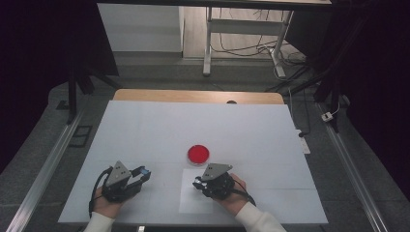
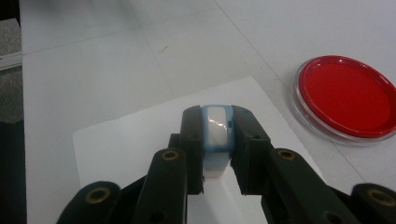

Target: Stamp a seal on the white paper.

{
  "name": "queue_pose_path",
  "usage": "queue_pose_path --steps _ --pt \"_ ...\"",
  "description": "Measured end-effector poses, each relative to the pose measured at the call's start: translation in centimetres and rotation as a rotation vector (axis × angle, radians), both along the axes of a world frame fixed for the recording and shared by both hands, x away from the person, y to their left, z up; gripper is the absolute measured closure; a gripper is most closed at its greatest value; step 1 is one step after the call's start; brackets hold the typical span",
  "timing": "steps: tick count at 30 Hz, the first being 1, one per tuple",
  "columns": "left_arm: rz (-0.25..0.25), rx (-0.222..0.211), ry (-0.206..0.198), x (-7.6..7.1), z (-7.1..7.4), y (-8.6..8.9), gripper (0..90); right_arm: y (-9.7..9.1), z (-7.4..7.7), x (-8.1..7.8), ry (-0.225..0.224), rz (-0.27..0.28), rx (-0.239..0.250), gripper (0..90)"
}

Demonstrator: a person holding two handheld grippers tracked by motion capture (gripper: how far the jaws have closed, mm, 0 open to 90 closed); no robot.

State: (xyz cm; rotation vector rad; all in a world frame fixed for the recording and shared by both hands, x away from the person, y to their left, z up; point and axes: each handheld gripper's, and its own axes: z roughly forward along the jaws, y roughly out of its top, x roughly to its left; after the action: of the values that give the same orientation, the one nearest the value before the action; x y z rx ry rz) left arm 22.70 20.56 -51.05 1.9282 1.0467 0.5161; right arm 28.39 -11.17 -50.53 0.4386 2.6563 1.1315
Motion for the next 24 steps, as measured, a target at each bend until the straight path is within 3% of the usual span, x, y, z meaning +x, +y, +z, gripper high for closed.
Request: queue_pose_path --steps 10,15,24 --pt "0.0 0.002 -0.001 -0.04 0.02 -0.02 65.2 0.43 -0.23 -0.13 -0.001 -0.015 -0.036 75.3" --pt "0.002 0.004 -0.001 -0.07 0.03 -0.03 65.2 0.52 -0.13 0.08 0.019 -0.016 -0.046 75.5" --pt "0.0 0.005 -0.002 -0.11 0.06 -0.06 65.2 0.86 -0.05 -0.13 -0.003 -0.012 -0.077 75.6"
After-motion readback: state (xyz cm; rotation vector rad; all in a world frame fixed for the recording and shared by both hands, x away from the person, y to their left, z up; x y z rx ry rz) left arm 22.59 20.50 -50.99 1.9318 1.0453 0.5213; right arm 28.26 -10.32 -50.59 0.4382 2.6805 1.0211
